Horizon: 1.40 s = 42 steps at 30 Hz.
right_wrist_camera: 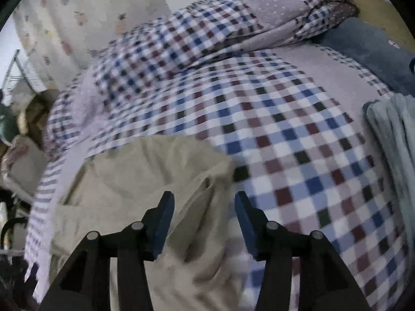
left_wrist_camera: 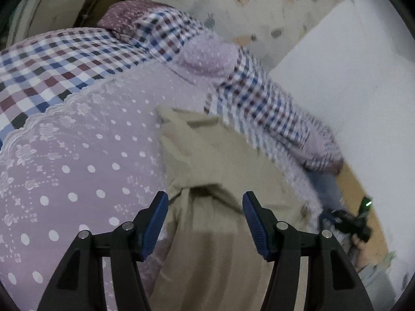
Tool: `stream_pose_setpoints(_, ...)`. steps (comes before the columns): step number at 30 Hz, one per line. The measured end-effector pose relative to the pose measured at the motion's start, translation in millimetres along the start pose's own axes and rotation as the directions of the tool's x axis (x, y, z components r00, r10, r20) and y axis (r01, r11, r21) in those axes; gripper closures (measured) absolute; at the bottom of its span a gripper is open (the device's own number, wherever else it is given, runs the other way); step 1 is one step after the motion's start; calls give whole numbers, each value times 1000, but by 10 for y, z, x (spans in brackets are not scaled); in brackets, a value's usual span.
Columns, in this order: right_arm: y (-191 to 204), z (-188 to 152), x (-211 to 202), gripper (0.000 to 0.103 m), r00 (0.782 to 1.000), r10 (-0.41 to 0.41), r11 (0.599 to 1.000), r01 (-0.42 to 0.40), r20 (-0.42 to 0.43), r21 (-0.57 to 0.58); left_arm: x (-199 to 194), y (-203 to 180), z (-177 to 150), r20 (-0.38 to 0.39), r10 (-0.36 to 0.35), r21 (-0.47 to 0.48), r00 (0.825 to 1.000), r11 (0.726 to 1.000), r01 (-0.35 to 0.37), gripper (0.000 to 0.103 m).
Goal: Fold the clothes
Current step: 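Lay the sleeve on the shirt and open both grippers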
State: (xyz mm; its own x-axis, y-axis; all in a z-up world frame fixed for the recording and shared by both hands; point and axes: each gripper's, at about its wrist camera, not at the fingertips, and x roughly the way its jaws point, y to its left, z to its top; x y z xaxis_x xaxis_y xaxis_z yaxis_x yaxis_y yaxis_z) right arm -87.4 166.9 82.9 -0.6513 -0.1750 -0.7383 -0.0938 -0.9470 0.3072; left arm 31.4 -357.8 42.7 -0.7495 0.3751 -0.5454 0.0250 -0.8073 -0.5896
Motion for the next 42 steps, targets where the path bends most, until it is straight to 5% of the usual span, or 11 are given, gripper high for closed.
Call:
stream_pose_setpoints(5, 325, -378, -3, 50, 999, 23, 987, -29, -40, -159, 121, -47, -33, -60, 35, 62, 998, 998, -31, 40)
stream_pose_setpoints(13, 487, -560, 294, 53, 995, 29, 982, -46, -96, -182, 123, -105, -25, -73, 82, 134, 994, 988, -71, 40)
stream_pose_setpoints(15, 511, -590, 332, 60, 993, 34, 980, -54, -110, -190, 156, -79, -26, -82, 93, 129, 992, 988, -82, 40)
stream_pose_setpoints(17, 483, -603, 317, 84, 995, 7, 983, -25, -98, -180, 187, -45, -29, -91, 103, 119, 990, 989, -92, 40)
stream_pose_setpoints(19, 335, -583, 270, 92, 995, -53, 992, 44, -79, -115, 208, -31, -28, -96, 108, 116, 990, 989, -96, 40)
stream_pose_setpoints(23, 32, -626, 105, 90, 989, -126, 992, 127, -72, 5, 237, -39, -41, -99, 119, 123, 988, 987, -107, 40)
stream_pose_setpoints(28, -38, -756, -165, 88, 991, -133, 991, 133, -22, 1, 268, -55, -65, -100, 139, 132, 985, 983, -125, 40)
stream_pose_setpoints(30, 102, -752, -196, 74, 993, -116, 991, 116, 10, -61, 279, -60, -74, -100, 144, 134, 985, 982, -130, 40)
stream_pose_setpoints(32, 329, -737, -158, 49, 995, -96, 983, 101, 41, -152, 284, -68, -76, -99, 149, 140, 984, 981, -135, 40)
stream_pose_setpoints(39, 737, -662, 401, 50, 985, -174, 945, 168, 4, -280, 326, -82, -89, -106, 162, 161, 981, 976, -143, 40)
stream_pose_setpoints(42, 427, -653, 294, 53, 968, -250, 960, 251, 22, -124, 332, -76, -85, -105, 163, 158, 981, 977, -145, 40)
